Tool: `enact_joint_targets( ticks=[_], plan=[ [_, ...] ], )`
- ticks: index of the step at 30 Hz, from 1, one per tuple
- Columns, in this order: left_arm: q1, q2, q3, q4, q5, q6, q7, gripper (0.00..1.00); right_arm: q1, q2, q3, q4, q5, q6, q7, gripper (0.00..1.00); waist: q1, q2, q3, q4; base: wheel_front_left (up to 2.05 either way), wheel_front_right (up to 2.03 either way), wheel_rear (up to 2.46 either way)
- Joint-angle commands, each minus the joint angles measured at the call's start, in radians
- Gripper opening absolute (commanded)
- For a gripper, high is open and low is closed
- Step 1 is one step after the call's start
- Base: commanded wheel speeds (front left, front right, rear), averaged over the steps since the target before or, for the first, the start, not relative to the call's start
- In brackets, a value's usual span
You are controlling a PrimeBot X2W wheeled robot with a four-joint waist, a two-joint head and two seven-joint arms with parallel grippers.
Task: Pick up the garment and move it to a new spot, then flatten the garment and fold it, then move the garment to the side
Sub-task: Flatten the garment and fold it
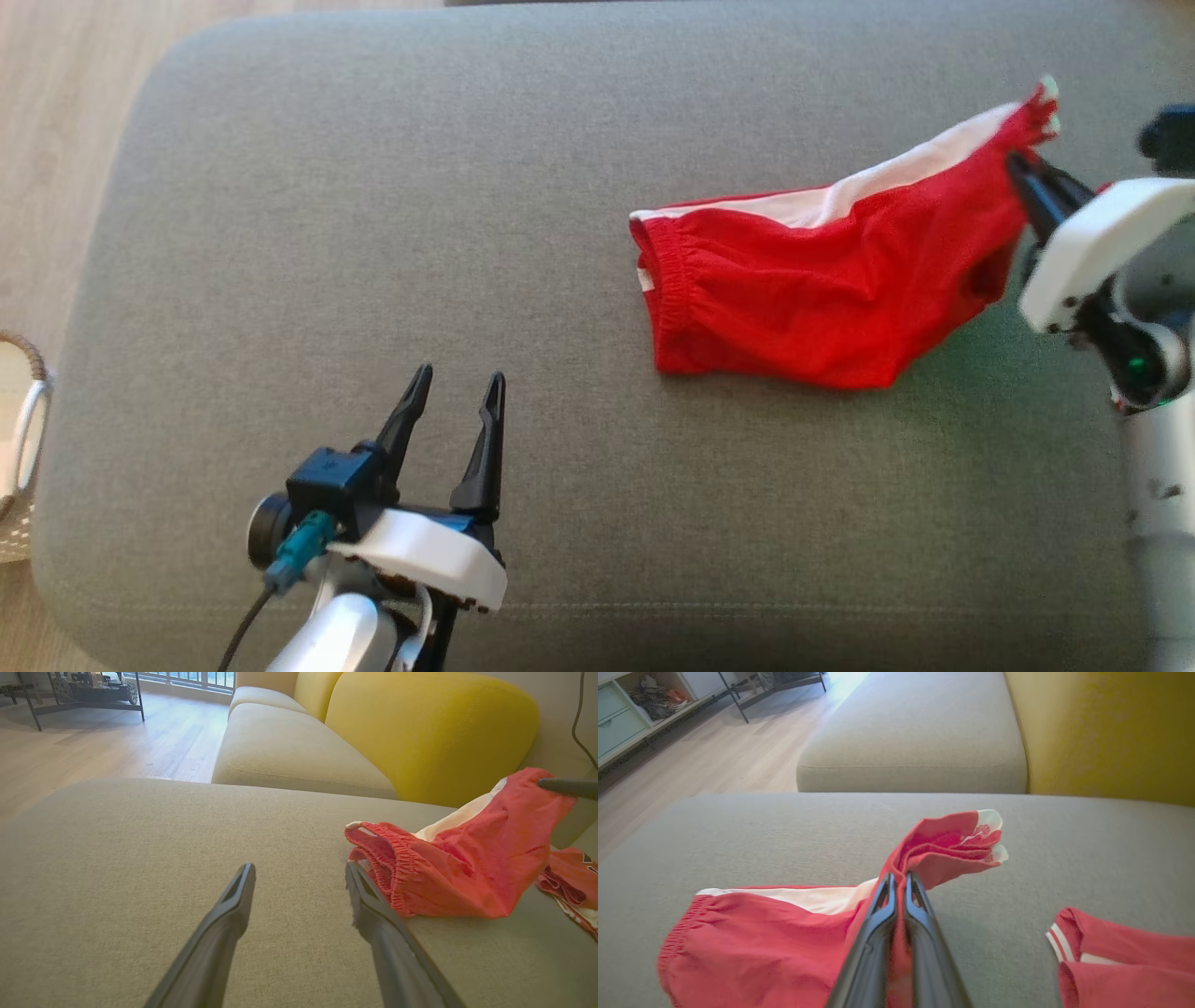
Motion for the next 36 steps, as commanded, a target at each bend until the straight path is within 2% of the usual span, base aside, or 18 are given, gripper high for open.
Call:
enact_joint_targets(
  ticks=[1,9,14,20,28,29,30,31,36],
  plan=[
    [-0.016,0.017,0.038,-0.022,0.001,0.008,-0.009,1.00,-0.001,0.009,0.039,-0.094,0.007,0.000,0.024,0.00,0.0000,0.0000,-0.015,0.012,0.00,0.00,0.00],
    [-0.006,0.012,0.032,-0.018,0.005,0.008,-0.010,1.00,0.045,0.070,0.143,-0.251,0.024,0.000,0.101,0.00,0.0000,0.0000,-0.033,0.033,0.00,0.00,0.00],
    [-0.010,0.011,0.025,-0.029,0.009,0.003,-0.011,1.00,0.072,0.122,0.213,-0.278,0.051,0.000,0.122,0.00,0.0000,0.0000,-0.035,0.045,0.00,0.00,0.00],
    [-0.018,0.001,0.010,-0.052,0.004,-0.008,-0.008,1.00,0.074,0.173,0.267,-0.186,0.070,0.000,0.088,0.00,0.0000,0.0000,-0.031,0.057,0.00,0.00,0.00],
    [-0.025,-0.004,-0.003,-0.057,-0.001,-0.015,-0.007,1.00,0.045,0.182,0.386,-0.021,0.164,0.000,-0.006,0.00,0.0000,0.0000,-0.031,0.082,0.00,0.00,0.00],
    [-0.022,-0.004,-0.004,-0.055,-0.003,-0.015,-0.007,1.00,0.043,0.182,0.399,-0.009,0.174,0.000,-0.011,0.24,0.0000,0.0000,-0.033,0.083,0.00,0.00,0.00],
    [-0.017,-0.005,-0.005,-0.053,-0.007,-0.014,-0.007,1.00,0.042,0.182,0.417,0.006,0.181,0.000,-0.019,0.70,0.0000,0.0000,-0.037,0.085,0.00,0.00,0.00],
    [-0.015,-0.005,-0.006,-0.051,-0.008,-0.014,-0.007,1.00,0.045,0.182,0.420,0.010,0.181,0.000,-0.020,1.00,0.0000,0.0000,-0.042,0.087,0.00,0.00,0.00],
    [0.000,-0.006,-0.012,-0.046,-0.016,-0.011,-0.004,1.00,0.090,0.182,0.363,-0.056,0.171,0.000,-0.057,1.00,0.0000,0.0000,-0.071,0.090,0.00,0.00,0.00]
  ],
)
